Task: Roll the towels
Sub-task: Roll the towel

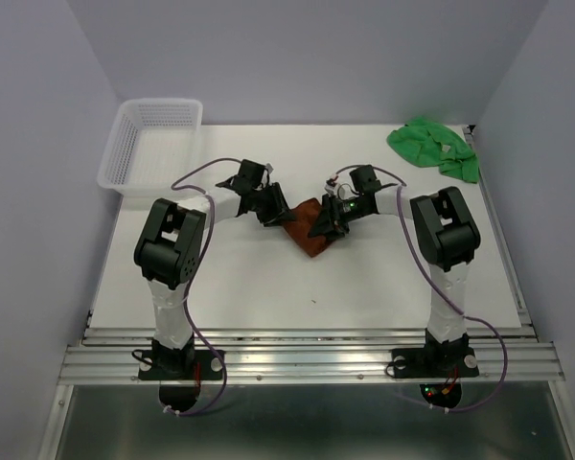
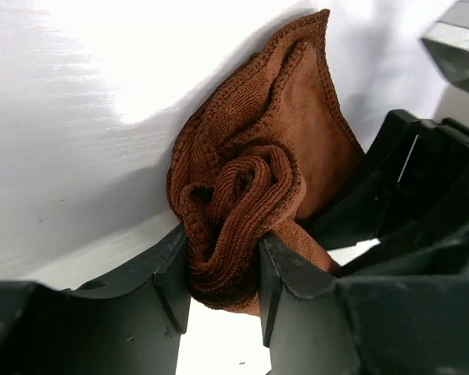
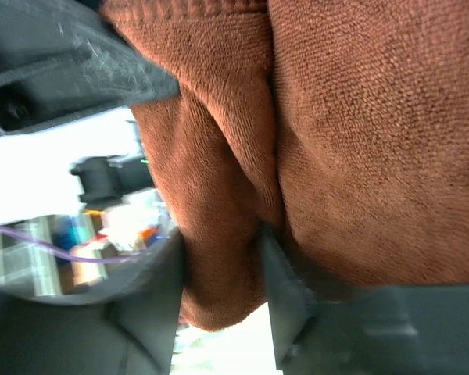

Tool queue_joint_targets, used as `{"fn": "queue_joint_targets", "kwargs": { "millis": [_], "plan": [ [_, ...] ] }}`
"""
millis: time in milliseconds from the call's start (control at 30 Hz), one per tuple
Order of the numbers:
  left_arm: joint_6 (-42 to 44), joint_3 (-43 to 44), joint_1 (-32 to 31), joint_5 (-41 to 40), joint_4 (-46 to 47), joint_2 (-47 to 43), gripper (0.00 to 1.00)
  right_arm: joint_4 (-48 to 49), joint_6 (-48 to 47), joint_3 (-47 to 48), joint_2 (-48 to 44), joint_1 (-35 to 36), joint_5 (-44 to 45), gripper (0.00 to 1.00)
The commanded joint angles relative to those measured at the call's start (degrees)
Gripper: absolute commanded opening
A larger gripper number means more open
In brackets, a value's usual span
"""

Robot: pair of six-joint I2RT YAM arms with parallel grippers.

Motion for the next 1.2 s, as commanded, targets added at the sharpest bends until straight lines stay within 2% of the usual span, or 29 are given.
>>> {"fn": "queue_joint_targets", "kwargs": {
  "millis": [0,33,200,300,467,500,700,800,1033,1167],
  "plan": [
    [2.1,4.1,-0.7,-5.4,-4.6,0.9,0.42,-3.4,-6.6,1.9,-5.6,-0.3,7.7,0.52],
    [2.2,4.8,-0.7,-6.0,-6.1,1.1,0.42,-3.5,-7.5,1.8,-7.0,-0.3,9.2,0.58],
    [3.4,7.0,-1.6,-8.3,-10.1,1.1,0.41,-3.6,-14.4,-0.7,-18.2,0.3,22.2,0.69],
    [3.6,7.6,-1.8,-8.3,-11.8,1.1,0.41,-2.5,-18.0,-2.9,-24.1,3.8,30.9,0.7],
    [4.3,8.8,-2.3,-9.7,-15.1,0.7,0.4,-1.4,-27.2,-6.5,-29.2,15.1,46.0,0.7],
    [4.5,8.9,-2.3,-9.7,-15.5,0.6,0.4,-0.4,-27.9,-6.9,-29.6,16.8,50.6,0.7],
    [4.5,8.6,-2.4,-8.9,-16.8,-0.1,0.4,5.6,-34.4,-10.1,-30.4,25.8,62.8,0.7],
    [4.5,8.4,-2.5,-9.1,-17.4,-0.3,0.4,7.9,-38.2,-11.3,-28.8,29.3,66.7,0.71],
    [4.3,8.0,-2.5,-8.8,-17.4,-0.7,0.4,7.5,-41.6,-12.7,-25.4,32.1,69.0,0.71],
    [4.4,8.1,-2.4,-8.1,-17.5,-0.8,0.4,7.9,-41.4,-14.7,-24.4,32.6,73.1,0.71]
  ]
}}
